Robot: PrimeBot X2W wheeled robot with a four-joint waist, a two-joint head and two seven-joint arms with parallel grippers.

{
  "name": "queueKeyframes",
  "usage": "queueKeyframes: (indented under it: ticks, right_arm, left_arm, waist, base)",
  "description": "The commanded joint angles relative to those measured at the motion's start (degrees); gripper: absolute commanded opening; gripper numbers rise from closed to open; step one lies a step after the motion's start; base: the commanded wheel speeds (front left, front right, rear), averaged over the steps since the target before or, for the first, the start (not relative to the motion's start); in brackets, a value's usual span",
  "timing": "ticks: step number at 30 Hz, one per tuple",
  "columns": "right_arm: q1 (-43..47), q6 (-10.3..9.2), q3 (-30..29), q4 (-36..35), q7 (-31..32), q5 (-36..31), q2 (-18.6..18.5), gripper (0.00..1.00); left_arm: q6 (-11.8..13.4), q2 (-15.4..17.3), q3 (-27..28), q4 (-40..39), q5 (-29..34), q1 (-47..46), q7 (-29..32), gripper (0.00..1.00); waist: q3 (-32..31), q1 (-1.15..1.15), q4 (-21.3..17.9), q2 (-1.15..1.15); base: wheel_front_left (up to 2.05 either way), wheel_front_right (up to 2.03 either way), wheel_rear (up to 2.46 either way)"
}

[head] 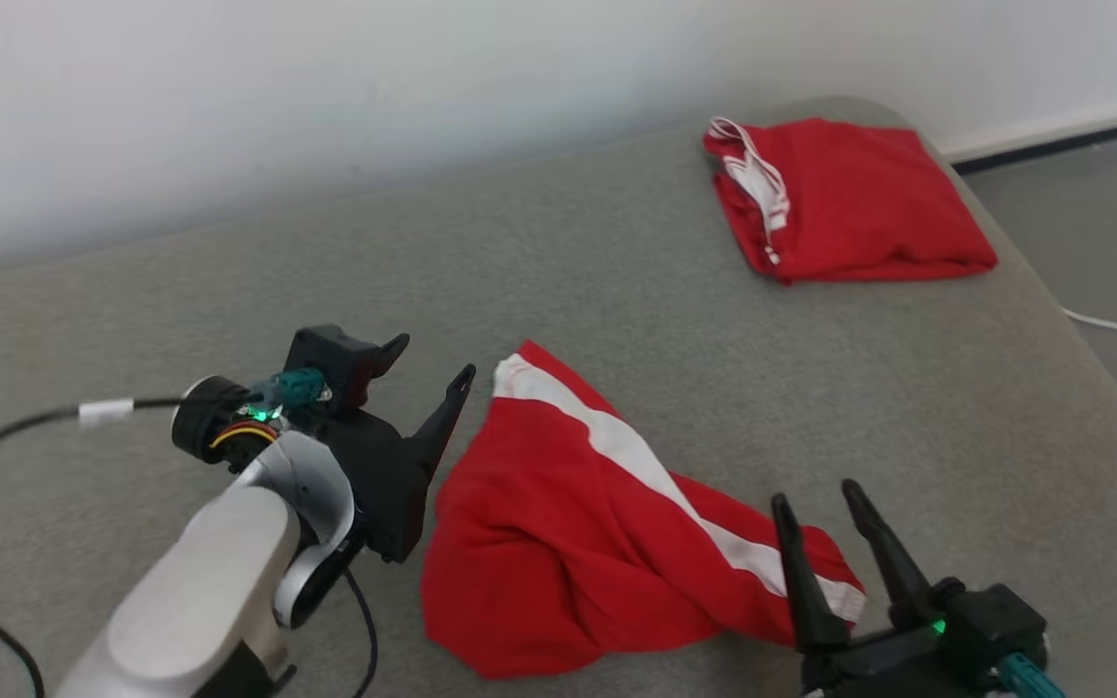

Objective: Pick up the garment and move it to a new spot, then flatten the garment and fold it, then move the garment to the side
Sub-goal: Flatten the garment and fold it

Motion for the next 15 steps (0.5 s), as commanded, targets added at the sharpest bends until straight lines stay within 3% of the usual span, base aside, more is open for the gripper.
queueKeyframes:
  ticks: [1,7,15]
  right_arm:
    - [-1.0,-0.16,0.5,0.5,-0.4,0.2,0.7,1.0]
    - [-4.3,-0.16,2.9,3.0,-0.7,1.0,2.9,1.0]
    - [-6.5,-0.16,5.0,2.8,-0.7,1.6,4.4,1.0]
  left_arm:
    - [0.1,0.8,-1.4,0.4,-2.0,-1.1,1.1,1.0]
    - [0.1,5.6,-11.4,3.8,-11.3,-8.0,6.8,1.0]
    - [0.1,7.0,-17.2,12.7,-17.2,-14.7,7.0,1.0]
  waist:
    - [3.8,-0.01,-4.9,0.0]
    - [6.2,-0.01,-9.1,0.0]
    - [8.9,-0.01,-13.1,0.0]
  base:
    - [0.0,0.0,0.0]
    - [0.0,0.0,0.0]
    - [0.0,0.0,0.0]
